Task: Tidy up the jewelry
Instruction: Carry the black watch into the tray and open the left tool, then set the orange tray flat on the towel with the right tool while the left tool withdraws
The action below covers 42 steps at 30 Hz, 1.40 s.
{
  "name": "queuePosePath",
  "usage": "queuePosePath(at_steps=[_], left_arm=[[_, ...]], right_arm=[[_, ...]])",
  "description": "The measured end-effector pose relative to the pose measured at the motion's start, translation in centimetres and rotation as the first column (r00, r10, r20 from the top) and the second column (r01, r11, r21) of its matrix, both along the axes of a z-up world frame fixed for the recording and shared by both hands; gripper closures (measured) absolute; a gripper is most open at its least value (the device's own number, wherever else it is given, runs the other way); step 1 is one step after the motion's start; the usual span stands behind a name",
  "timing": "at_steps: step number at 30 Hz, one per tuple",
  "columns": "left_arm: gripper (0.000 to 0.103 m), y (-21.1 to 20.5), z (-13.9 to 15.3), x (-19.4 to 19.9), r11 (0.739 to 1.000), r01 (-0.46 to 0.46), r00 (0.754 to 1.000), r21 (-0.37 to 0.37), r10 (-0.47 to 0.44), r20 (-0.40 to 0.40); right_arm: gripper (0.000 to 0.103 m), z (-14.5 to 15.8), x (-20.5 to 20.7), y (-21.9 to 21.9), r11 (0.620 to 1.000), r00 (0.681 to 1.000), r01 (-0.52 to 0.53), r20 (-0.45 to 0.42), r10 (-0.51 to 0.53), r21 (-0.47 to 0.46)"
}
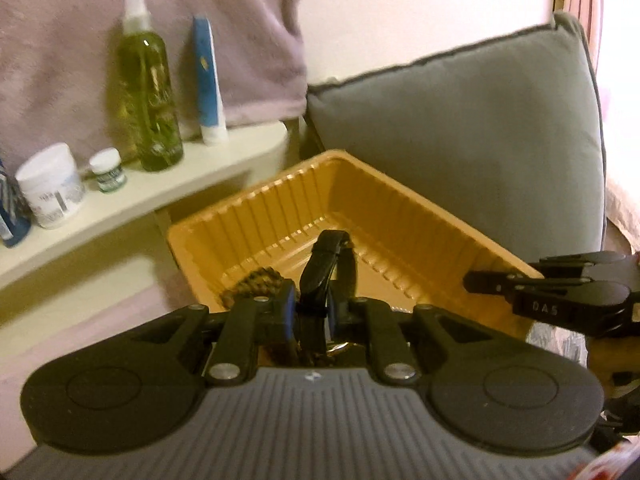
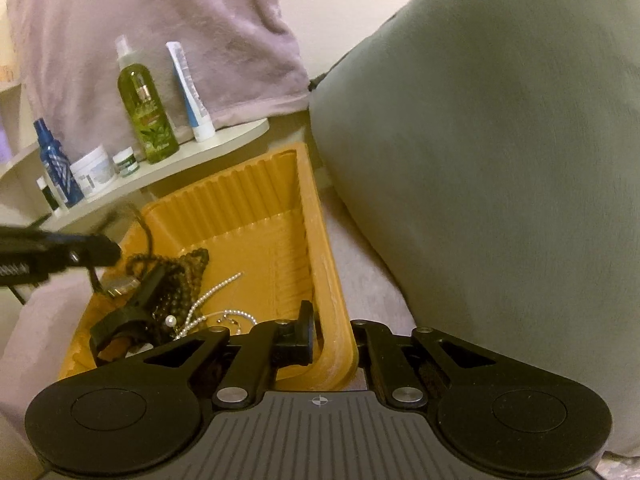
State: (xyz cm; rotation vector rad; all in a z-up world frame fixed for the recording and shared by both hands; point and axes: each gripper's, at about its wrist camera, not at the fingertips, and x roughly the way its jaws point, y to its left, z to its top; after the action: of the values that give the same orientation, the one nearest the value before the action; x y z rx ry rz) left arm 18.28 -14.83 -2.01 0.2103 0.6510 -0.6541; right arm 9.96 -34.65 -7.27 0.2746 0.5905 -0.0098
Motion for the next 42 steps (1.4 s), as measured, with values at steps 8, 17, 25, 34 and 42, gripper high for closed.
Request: queuePosePath(at_steps=[8,17,25,34,42], left_arm=[[0.067,3.0,0.6,-1.0,0.991,-0.103,0.994,-0.081,0.105,0.020],[0.014,11.1,0.3,-6.2,0.914,-0.384,0.922,-0.133,0.387,0.004],[0.001,15.0,0.2,-10.7,0.848,-0.519,0.854,-0.109,0.517,-0.050],[0.001,16.4,0.7,-13.8,0.805,-0.590,0.806,-0.067,0.581,-0.114],[0.001,16.3,1.0,-16.3,0.776,-0.629,0.775,-0.055,0.618,-0.135]], right_arm=[[0.043,0.0,-0.5,-0.6,0.998,0.999,0.040,0.013,-0.040,0.040],[0.036,2.9,-3.0,0.2,0.995,0.994,0.103,0.026,-0.102,-0.016],[0.026,5.3,-4.1,6.2,0.999,0.995,-0.036,-0.094,0.033,-0.035],[0.025,5.9,-6.1,11.1,0.982,0.970,-0.178,-0.177,0.165,-0.062],[0.025,6.6,-8.1,12.6,0.969,0.962,-0.222,-0.187,0.199,-0.109]])
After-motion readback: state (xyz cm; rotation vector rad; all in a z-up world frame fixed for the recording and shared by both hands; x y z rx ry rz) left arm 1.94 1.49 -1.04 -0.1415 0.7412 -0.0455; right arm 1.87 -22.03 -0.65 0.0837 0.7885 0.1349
